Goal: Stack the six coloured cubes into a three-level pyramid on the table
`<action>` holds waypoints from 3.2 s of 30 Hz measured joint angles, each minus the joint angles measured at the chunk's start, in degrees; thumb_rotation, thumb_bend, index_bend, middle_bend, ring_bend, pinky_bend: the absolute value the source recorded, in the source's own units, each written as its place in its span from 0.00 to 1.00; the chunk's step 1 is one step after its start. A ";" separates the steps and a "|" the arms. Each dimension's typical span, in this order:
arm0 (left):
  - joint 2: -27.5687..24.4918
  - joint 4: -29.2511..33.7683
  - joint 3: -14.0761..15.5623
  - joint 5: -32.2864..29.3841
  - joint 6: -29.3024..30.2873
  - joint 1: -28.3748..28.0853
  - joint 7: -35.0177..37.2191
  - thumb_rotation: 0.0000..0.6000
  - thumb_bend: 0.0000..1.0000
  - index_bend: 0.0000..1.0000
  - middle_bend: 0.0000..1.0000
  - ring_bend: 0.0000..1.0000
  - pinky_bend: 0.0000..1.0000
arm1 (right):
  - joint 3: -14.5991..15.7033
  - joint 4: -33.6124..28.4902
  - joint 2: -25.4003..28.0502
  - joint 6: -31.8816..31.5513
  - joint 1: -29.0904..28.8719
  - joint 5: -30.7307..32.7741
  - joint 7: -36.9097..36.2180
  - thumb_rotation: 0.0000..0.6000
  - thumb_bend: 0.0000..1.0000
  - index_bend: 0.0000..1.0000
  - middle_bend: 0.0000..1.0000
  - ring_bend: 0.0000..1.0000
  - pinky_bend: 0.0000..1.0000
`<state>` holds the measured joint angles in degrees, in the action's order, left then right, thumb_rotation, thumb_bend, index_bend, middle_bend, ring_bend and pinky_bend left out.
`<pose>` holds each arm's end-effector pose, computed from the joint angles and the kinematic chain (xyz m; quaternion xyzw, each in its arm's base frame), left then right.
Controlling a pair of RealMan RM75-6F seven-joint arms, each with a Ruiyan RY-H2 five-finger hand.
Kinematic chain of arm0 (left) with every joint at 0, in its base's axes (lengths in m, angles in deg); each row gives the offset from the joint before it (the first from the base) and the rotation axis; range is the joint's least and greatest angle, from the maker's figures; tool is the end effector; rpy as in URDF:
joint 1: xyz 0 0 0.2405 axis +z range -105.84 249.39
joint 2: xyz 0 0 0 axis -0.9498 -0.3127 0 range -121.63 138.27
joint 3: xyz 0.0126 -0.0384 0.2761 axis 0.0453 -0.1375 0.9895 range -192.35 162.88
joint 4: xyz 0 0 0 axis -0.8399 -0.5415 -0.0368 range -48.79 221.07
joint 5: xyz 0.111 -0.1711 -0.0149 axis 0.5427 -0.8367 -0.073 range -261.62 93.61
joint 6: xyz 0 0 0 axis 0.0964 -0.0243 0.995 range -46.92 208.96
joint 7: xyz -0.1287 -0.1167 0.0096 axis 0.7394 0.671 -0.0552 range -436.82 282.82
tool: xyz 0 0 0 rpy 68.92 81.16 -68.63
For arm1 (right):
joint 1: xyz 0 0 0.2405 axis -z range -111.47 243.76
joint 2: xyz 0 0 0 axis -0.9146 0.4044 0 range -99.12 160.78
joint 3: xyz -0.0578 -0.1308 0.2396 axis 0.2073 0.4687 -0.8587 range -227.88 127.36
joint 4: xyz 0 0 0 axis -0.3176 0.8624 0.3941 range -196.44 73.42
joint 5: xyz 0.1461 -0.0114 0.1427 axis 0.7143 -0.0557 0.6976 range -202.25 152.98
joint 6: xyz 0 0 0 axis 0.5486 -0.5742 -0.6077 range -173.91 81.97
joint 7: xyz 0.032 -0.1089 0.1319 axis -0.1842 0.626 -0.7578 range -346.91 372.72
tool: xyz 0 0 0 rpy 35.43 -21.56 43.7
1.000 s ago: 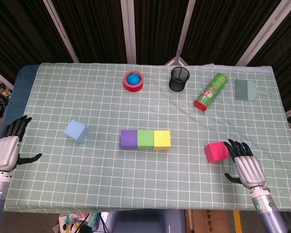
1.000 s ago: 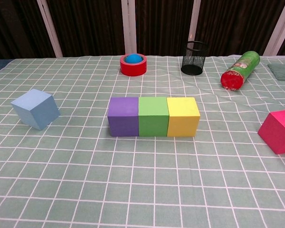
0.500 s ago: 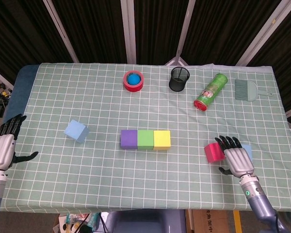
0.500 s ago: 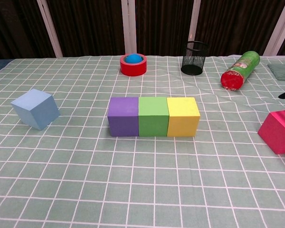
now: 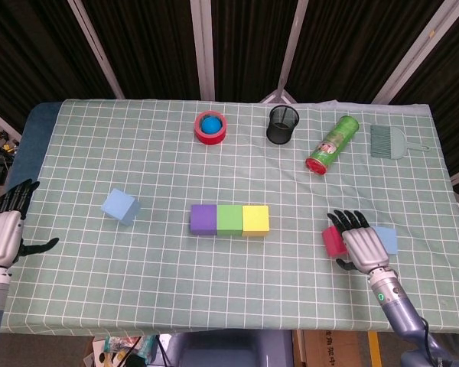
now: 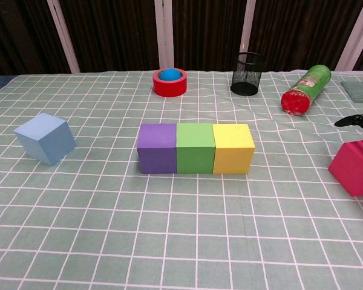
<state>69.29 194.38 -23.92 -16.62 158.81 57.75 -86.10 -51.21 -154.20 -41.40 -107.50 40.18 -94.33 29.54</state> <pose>-0.2823 0.2713 0.1758 -0.5457 -0.4541 -0.3949 0.5832 -0.2867 -0.3045 0.0642 0.7197 -0.4073 0.2726 0.4917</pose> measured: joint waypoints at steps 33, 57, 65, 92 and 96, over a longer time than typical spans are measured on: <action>1.02 -0.77 0.18 -0.83 -0.66 -0.30 -0.95 1.00 0.10 0.00 0.00 0.00 0.06 | -4.51 3.85 -5.19 1.96 -2.45 4.98 4.48 1.00 0.24 0.00 0.15 0.05 0.00; 0.58 -0.36 0.25 -0.07 -0.67 -0.11 0.15 1.00 0.10 0.00 0.00 0.00 0.06 | -5.04 -0.95 -2.80 0.59 -1.70 12.85 8.53 1.00 0.24 0.00 0.33 0.16 0.00; 0.37 -0.06 0.43 0.55 -0.53 0.04 0.46 1.00 0.10 0.00 0.00 0.00 0.06 | -4.74 -0.74 -2.98 0.35 -1.61 12.92 8.60 1.00 0.30 0.00 0.38 0.21 0.00; -1.62 0.27 0.80 0.42 -2.89 -0.12 2.36 1.00 0.10 0.00 0.00 0.00 0.06 | -7.61 -16.78 6.68 -1.02 -5.11 5.69 11.38 1.00 0.32 0.00 0.38 0.21 0.00; -1.68 0.19 0.73 -0.25 -3.88 -0.69 2.07 1.00 0.10 0.00 0.00 0.00 0.06 | -9.04 -18.81 6.66 -0.17 -7.79 7.52 15.06 1.00 0.32 0.00 0.38 0.21 0.00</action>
<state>67.61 194.57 -23.19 -16.87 154.93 57.06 -84.03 -60.24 -173.01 -34.74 -107.67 32.38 -86.81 44.59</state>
